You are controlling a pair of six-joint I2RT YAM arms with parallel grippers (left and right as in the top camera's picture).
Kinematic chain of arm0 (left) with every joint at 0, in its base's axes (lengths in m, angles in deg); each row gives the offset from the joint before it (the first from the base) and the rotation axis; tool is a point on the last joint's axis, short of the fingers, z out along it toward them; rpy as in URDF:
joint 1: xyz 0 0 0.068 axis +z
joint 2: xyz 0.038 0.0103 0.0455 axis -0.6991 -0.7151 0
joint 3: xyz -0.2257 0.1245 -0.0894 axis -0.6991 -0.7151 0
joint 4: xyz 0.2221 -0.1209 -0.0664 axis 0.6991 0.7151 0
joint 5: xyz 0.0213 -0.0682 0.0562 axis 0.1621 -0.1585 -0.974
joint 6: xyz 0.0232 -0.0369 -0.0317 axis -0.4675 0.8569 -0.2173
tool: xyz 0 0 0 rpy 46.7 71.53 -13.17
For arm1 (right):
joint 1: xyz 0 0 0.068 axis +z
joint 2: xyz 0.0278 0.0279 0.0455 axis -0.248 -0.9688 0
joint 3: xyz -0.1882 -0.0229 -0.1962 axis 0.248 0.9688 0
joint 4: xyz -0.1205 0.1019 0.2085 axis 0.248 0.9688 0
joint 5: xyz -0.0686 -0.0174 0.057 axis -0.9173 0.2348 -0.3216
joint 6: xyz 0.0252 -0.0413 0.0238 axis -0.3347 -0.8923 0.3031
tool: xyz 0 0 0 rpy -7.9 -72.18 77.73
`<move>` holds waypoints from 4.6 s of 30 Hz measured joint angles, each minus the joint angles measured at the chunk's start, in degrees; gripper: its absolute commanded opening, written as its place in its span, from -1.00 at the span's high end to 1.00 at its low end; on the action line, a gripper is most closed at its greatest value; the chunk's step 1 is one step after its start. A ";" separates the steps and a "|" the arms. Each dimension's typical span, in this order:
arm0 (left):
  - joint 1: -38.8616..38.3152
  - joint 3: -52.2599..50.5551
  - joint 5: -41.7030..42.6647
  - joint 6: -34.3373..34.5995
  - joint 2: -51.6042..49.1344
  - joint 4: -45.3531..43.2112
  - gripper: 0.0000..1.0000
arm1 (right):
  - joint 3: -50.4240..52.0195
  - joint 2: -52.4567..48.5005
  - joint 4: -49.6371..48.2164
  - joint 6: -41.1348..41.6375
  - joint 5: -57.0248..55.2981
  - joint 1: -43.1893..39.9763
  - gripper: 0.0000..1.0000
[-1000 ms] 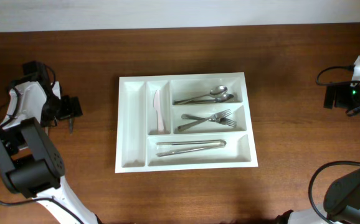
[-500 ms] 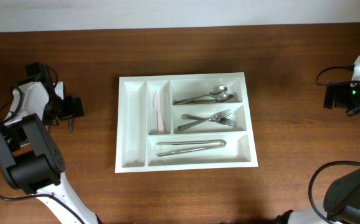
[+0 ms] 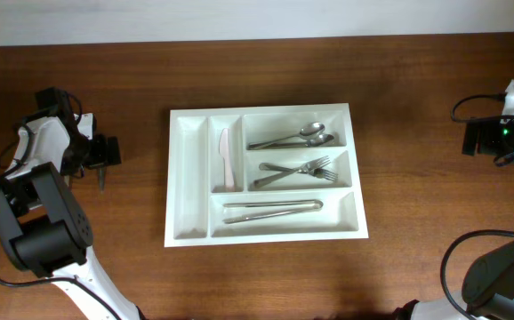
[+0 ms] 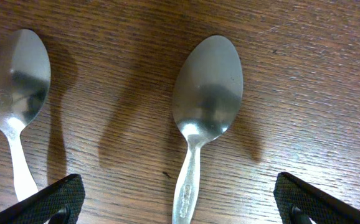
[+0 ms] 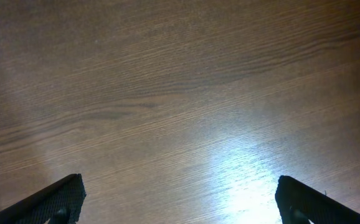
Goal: Pack container
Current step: 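Lower the left gripper onto the right spoon and grasp it, then carry the spoon into the narrow left compartment and release it, then move the left gripper back over the remaining metal spoon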
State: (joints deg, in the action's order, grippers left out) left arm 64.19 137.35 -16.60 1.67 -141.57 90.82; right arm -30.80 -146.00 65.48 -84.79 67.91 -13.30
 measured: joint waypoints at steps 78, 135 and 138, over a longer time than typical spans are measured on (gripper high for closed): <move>-24.02 4.07 12.24 0.57 14.95 13.42 0.96 | 0.00 0.00 0.00 0.02 0.00 0.00 -0.98; 1.49 8.07 -11.04 0.90 14.21 18.49 -0.89 | 0.00 0.00 0.00 0.00 0.00 0.00 -0.98; 2.84 6.47 -8.96 -2.14 13.49 16.33 -0.91 | 0.00 0.00 0.00 -0.02 0.00 0.00 -0.98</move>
State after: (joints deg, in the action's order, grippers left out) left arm 67.03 143.82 -25.56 -0.47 -128.08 107.15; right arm -30.80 -146.00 65.48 -84.81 67.91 -13.30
